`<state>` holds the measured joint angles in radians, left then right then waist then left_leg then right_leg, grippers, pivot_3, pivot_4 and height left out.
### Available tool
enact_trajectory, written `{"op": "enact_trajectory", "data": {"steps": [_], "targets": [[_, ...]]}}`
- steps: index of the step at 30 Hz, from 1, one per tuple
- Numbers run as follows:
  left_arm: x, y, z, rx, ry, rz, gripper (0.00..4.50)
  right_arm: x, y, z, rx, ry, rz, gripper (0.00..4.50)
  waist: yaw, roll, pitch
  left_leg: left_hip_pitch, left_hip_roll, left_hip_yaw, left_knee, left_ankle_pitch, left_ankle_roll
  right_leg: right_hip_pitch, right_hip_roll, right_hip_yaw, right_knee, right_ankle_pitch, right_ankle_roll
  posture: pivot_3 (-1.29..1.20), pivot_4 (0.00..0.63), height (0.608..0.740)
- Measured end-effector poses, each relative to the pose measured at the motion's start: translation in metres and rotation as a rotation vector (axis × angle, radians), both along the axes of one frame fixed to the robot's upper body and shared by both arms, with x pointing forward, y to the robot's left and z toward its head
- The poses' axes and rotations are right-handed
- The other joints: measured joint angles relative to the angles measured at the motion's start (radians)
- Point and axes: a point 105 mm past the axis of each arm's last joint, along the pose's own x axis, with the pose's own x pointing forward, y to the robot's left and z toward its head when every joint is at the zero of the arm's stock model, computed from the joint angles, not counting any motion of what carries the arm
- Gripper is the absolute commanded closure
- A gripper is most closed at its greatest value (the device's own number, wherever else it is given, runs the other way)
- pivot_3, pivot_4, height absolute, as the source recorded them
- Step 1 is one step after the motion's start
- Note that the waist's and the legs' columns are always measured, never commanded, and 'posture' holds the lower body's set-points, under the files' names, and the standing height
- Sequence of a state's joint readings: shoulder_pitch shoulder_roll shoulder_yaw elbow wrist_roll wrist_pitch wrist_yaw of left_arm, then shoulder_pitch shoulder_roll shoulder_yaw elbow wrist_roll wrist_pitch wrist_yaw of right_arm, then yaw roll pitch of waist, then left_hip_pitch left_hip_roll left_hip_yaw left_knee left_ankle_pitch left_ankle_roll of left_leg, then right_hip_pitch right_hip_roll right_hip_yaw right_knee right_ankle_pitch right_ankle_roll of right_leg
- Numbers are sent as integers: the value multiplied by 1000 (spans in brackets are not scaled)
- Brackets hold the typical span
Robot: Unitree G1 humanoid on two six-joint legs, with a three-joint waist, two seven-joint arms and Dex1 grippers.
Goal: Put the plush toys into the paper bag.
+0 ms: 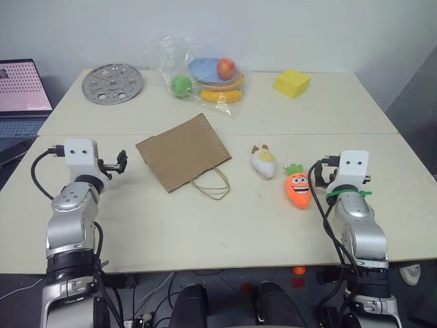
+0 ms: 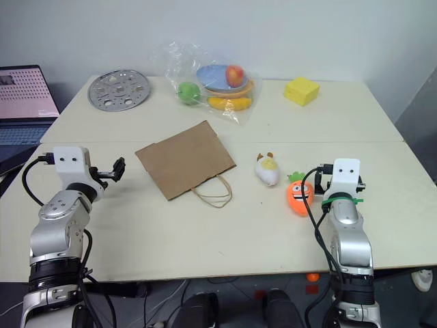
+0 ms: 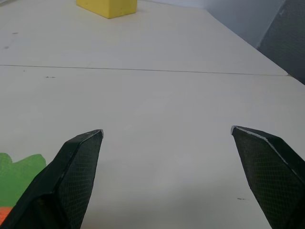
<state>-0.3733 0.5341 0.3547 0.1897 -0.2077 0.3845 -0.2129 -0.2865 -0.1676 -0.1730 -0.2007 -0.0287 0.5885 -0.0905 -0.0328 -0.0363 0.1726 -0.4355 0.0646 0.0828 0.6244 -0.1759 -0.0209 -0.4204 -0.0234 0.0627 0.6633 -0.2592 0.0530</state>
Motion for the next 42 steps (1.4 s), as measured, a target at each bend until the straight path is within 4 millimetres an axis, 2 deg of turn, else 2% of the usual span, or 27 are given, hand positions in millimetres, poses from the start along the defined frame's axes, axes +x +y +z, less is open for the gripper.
{"op": "enact_trajectory", "data": {"steps": [11,15,19,22,25,29,32,36,39,42], "targets": [[-3,0,1,-5,-9,-2,47,0,0,0,-1,1,4,0,0,0,0,0,0,0,0,0,0,0,0,0,0,0,0,0,150,740],[-4,-5,13,-34,-55,-74,47,5,8,8,-52,-5,107,0,0,0,0,0,0,0,0,0,0,0,0,0,0,0,0,0,150,740],[-9,-13,34,36,-66,-227,47,9,13,25,-74,-18,280,0,0,0,0,0,0,0,0,0,0,0,0,0,0,0,-1,0,150,740],[-15,-35,53,97,-82,-408,47,7,19,40,-88,-28,427,0,0,0,0,0,0,0,-1,0,0,0,0,0,-1,-1,-1,0,150,740],[-25,-78,62,202,-30,-702,47,-3,35,57,-88,-4,684,0,3,-1,1,0,0,0,-1,0,0,0,0,0,-2,-1,-2,0,150,740],[-35,-122,56,289,66,-959,47,-33,64,69,-131,63,1020,0,3,-1,1,0,0,0,-1,-1,1,0,0,0,-2,-5,-8,0,150,740],[-41,-158,38,364,136,-1138,47,-48,85,69,-81,105,1181,0,3,-1,1,0,0,0,0,0,1,0,0,1,-2,-5,-8,0,150,740],[-45,-187,20,446,164,-1266,47,-54,97,72,-66,114,1234,0,1,-2,1,0,0,1,1,-1,1,0,0,1,-2,-4,-8,0,150,740],[-41,-194,12,473,158,-1285,47,-52,100,73,-55,97,1214,0,2,-2,1,0,0,0,1,-1,1,0,1,1,-1,-4,-7,0,150,740],[-35,-197,-3,516,170,-1277,47,-49,99,73,-53,86,1182,0,3,-2,1,0,0,0,1,-1,1,0,1,1,-1,-4,-7,0,150,740]]}}
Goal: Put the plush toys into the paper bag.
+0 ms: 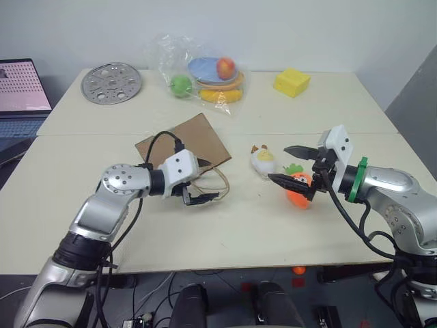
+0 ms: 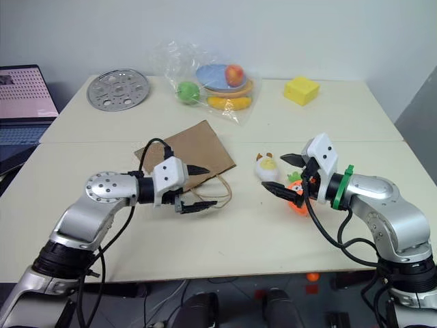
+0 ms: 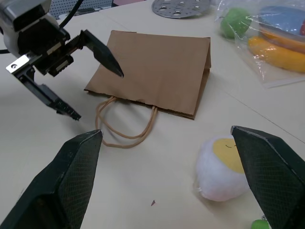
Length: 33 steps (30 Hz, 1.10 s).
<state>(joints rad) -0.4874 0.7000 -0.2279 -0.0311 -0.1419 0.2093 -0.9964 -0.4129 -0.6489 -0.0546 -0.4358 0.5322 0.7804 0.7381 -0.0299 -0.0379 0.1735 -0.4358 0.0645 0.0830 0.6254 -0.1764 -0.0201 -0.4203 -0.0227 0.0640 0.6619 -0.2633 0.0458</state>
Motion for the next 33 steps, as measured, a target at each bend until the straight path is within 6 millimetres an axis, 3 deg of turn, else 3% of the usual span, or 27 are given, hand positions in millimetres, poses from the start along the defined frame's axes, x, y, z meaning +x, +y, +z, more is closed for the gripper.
{"op": "enact_trajectory", "data": {"steps": [10,14,25,28,33], "targets": [[28,-1,-13,13,-51,69,47,3,2,1,27,-22,-43,0,1,0,0,-1,0,0,2,0,0,0,0,0,1,3,6,0,150,740],[32,-3,-12,18,-71,67,916,5,2,2,35,-30,-62,0,0,0,0,-1,0,0,2,0,0,0,0,0,1,3,6,0,150,740],[32,-3,-16,16,-47,58,4478,7,2,3,45,-46,-85,0,0,0,0,-1,0,0,2,0,0,0,0,0,1,4,6,0,150,740],[34,-6,-6,-39,-49,59,4478,8,4,2,46,-53,-87,0,0,0,0,-1,0,-1,2,0,0,0,0,0,1,4,6,0,150,740],[43,1,38,-174,-67,78,4478,8,12,-5,51,-35,-83,0,0,0,0,-1,0,-1,2,0,0,0,1,0,1,4,6,0,150,740]]}}
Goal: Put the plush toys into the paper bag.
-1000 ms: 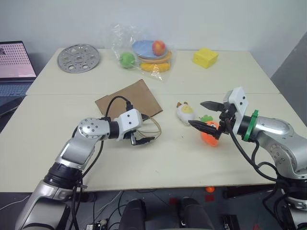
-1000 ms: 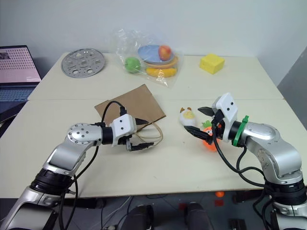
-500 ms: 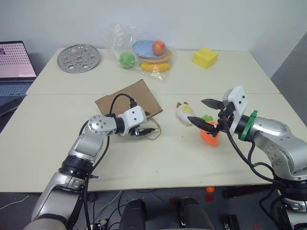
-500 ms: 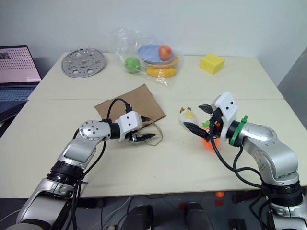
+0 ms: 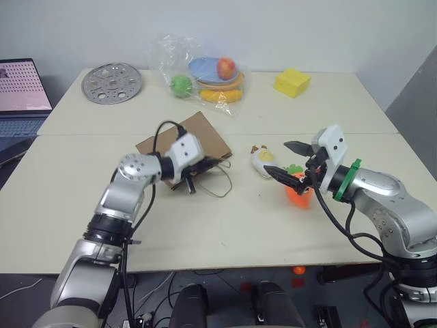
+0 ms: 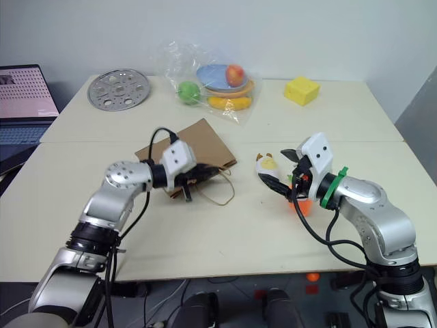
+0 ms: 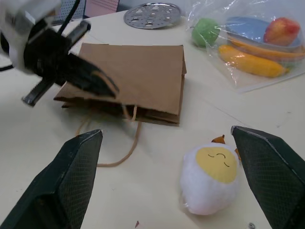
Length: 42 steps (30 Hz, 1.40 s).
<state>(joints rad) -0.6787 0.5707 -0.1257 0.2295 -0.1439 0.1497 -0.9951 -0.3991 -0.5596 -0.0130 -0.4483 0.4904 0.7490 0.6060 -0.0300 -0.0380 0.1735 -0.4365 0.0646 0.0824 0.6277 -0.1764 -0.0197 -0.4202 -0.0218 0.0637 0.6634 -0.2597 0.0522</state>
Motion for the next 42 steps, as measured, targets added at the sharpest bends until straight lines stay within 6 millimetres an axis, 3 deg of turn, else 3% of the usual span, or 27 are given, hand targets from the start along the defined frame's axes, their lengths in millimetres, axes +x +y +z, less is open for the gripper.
{"op": "enact_trajectory", "data": {"steps": [3,6,13,17,26,36,40,42], "targets": [[-1,4,12,-28,19,-22,4478,1,7,-1,29,-3,0,0,-2,0,0,0,0,0,0,0,0,0,0,0,0,0,0,0,150,740],[-6,10,23,-65,54,-54,4500,0,22,-7,77,22,32,594,-2,0,0,0,1,-1,0,0,0,0,1,0,1,0,0,0,150,740],[-6,16,67,-133,-4,-84,4500,13,67,-14,110,17,96,3174,-2,0,0,0,0,-1,2,0,0,0,1,0,1,0,0,0,150,740],[-5,18,67,-139,-1,-84,4500,20,81,-22,113,28,104,4493,-1,0,0,0,1,-1,1,0,0,0,1,-1,1,0,0,0,150,740],[-17,7,76,-151,-7,-139,4500,52,133,-19,148,15,120,4493,-4,0,0,0,1,-1,1,0,0,0,2,-1,2,0,0,0,150,740],[-27,7,85,-202,-4,-143,4500,71,157,-71,53,102,49,4493,-6,0,0,0,1,-1,1,0,0,-1,2,-1,2,1,0,0,150,740],[-23,19,93,-224,-44,-64,4500,75,157,-103,7,171,-42,4493,-10,0,0,0,2,-1,1,0,0,-1,2,-1,3,0,0,0,150,740],[-14,30,98,-249,-80,15,4500,74,162,-103,41,178,-58,4493,-11,0,0,0,2,-1,1,0,0,-1,2,-1,3,0,0,0,150,740]]}}
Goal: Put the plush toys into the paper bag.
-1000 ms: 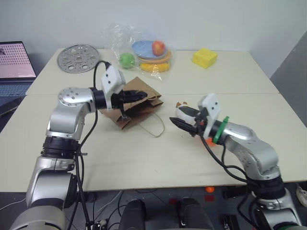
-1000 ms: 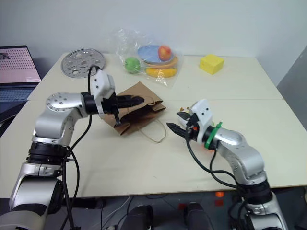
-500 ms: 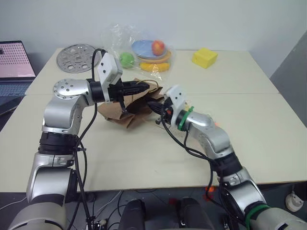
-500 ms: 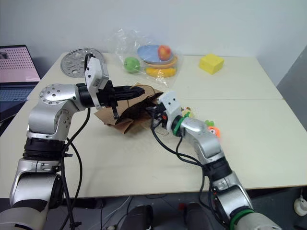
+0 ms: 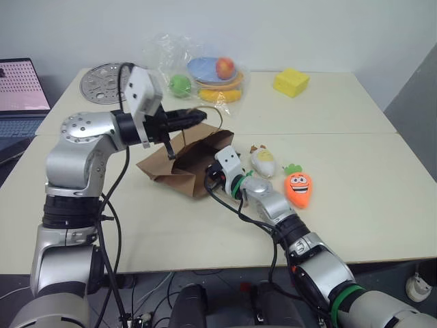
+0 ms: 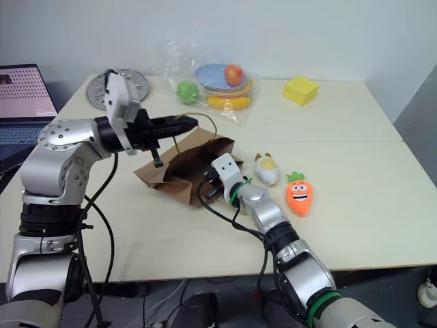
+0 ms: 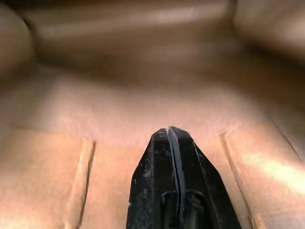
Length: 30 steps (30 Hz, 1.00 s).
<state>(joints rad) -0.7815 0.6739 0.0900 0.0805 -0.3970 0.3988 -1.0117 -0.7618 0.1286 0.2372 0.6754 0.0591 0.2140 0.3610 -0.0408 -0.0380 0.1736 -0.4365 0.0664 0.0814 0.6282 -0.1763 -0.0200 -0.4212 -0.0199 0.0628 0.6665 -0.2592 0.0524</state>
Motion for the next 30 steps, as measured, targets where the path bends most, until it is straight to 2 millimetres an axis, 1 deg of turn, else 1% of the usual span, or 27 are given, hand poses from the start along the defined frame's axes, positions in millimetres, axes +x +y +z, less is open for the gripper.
{"op": "enact_trajectory", "data": {"steps": [3,5,9,11,13,16,18,23,26,28,30], "targets": [[10,14,9,-46,-36,97,4500,1,0,3,9,-23,-2,4493,0,0,0,0,0,0,0,0,0,0,0,0,0,0,0,0,150,740],[11,19,18,-86,-60,126,4500,2,0,4,-1,-37,-10,4493,1,0,0,0,0,0,0,0,0,0,0,0,0,0,0,0,150,740],[8,22,55,-211,-156,138,4500,3,-3,-1,-34,-39,-31,4493,2,-1,0,0,0,0,0,0,0,0,0,0,0,0,0,0,150,740],[6,26,70,-259,-201,158,4500,4,-4,-1,-39,-42,-35,4493,1,-1,0,0,0,0,0,0,0,0,0,0,0,0,0,0,150,740],[7,30,76,-284,-220,186,4500,4,-4,0,-43,-46,-36,4493,-1,-1,0,0,0,0,0,0,0,0,0,0,1,0,0,0,150,740],[9,30,73,-305,-213,206,4500,5,-4,-1,-52,-47,-36,4493,-1,-1,0,0,0,0,0,0,0,0,0,0,1,0,0,0,150,740],[9,31,67,-303,-202,211,4500,5,-4,-2,-54,-47,-37,4493,-2,-1,0,0,0,1,0,0,0,0,0,0,1,0,0,0,150,740],[9,38,41,-261,-150,238,4500,5,-4,-2,-65,-53,-37,4493,-3,-1,0,0,0,0,0,0,0,0,0,0,1,0,0,0,150,740],[4,35,25,-207,-131,218,4500,8,-8,1,-27,-37,-54,4493,-2,-1,0,0,0,0,0,0,0,0,-1,0,1,0,0,0,150,740],[2,30,17,-185,-115,202,4500,6,-8,8,15,-48,-41,4493,-1,-1,-1,0,0,0,0,0,0,0,-1,0,1,0,0,0,150,740],[1,25,12,-171,-107,185,4500,3,-5,25,59,-96,-13,4493,-2,-1,-1,0,0,1,0,0,0,0,-1,0,1,0,0,0,150,740]]}}
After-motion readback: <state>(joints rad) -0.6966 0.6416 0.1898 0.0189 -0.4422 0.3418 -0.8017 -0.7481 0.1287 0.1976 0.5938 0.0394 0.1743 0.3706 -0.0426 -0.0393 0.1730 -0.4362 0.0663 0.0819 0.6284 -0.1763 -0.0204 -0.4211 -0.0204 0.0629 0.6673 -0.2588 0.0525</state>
